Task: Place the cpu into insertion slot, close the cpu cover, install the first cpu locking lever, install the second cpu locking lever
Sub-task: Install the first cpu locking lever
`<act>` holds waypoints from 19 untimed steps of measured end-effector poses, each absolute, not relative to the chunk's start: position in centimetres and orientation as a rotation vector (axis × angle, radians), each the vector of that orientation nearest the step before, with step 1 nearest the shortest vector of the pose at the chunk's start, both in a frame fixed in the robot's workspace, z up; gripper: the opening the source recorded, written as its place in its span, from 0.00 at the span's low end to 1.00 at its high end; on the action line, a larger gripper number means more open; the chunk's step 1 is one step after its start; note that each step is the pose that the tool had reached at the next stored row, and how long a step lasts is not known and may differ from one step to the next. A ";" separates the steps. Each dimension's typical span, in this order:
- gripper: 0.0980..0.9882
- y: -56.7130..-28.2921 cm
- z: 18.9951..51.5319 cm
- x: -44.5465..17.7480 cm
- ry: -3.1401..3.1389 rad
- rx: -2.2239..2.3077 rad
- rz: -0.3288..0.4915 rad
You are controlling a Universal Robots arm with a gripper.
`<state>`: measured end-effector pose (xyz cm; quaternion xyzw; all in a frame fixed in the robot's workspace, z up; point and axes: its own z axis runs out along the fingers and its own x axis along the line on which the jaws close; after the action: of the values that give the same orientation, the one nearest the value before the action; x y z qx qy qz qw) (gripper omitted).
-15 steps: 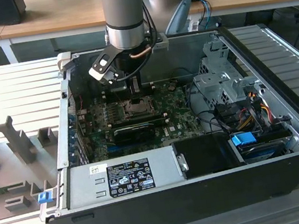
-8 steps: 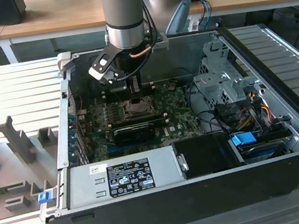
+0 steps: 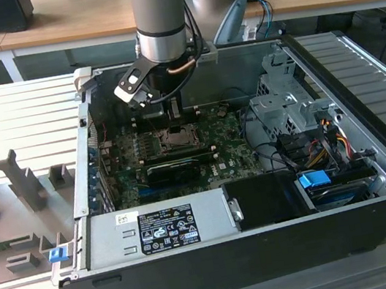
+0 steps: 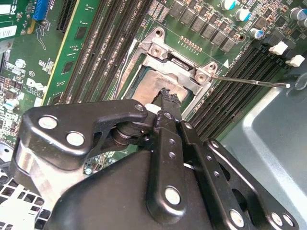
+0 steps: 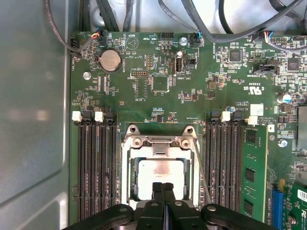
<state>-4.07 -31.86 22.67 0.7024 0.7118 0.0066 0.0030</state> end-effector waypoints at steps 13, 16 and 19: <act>0.01 -31.9 23.5 -4.1 2.232 2.202 0.021; 0.01 -31.9 23.7 -4.1 2.232 2.202 0.021; 0.01 -31.9 23.9 -4.1 2.232 2.202 0.021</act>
<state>-4.07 -31.86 23.93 0.7024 0.7117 0.0066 0.0030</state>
